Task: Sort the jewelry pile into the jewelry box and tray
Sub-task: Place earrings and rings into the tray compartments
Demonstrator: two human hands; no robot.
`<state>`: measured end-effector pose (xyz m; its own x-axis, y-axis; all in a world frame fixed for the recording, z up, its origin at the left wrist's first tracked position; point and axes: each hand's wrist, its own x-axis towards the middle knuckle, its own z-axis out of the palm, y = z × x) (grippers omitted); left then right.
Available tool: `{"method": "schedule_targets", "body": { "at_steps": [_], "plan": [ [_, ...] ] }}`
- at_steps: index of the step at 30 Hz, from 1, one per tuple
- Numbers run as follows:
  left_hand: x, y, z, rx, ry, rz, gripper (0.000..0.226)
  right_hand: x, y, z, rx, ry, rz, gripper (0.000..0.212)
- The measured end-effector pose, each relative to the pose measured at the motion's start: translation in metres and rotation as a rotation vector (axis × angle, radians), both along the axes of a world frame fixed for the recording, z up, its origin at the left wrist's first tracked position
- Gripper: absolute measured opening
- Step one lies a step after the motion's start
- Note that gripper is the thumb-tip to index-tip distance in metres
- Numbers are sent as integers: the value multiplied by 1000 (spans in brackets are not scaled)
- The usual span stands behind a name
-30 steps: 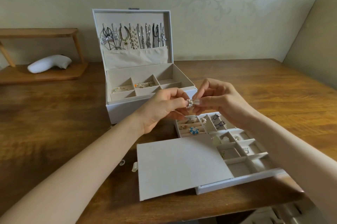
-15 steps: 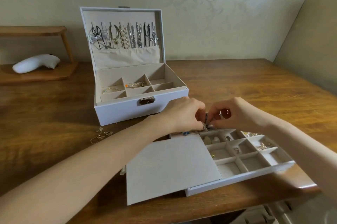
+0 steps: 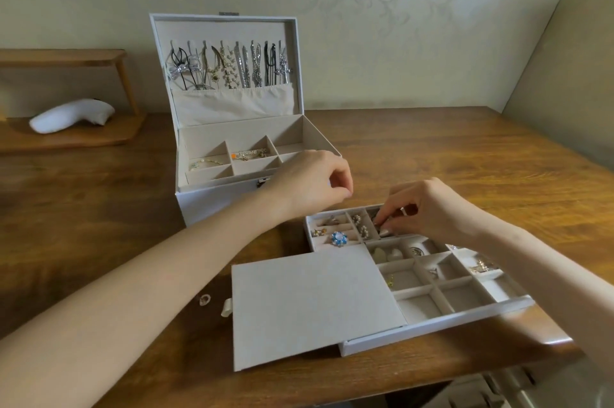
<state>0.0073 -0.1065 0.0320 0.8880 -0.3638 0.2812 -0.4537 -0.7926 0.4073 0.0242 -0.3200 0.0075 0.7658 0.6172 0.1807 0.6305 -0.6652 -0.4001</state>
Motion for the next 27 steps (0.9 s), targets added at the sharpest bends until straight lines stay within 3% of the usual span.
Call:
{"method": "schedule_targets", "body": {
  "at_steps": [7, 14, 18, 21, 27],
  "plan": [
    [-26, 73, 3, -146, 22, 96, 4, 0, -6, 9, 20, 2, -7, 20],
    [-53, 131, 1, -89, 15, 243, 5, -7, 12, 27, 183, -69, -61, 17],
    [-63, 147, 1, 103, 156, 260, 8, -24, 82, 25, 53, -22, 148, 5],
    [-73, 148, -2, 222, 200, 257, 12, -29, 133, 13, -68, -32, 259, 9],
    [-86, 140, -23, 388, 236, 274, 32, -34, 187, 4, -117, -54, 351, 17]
  ]
}}
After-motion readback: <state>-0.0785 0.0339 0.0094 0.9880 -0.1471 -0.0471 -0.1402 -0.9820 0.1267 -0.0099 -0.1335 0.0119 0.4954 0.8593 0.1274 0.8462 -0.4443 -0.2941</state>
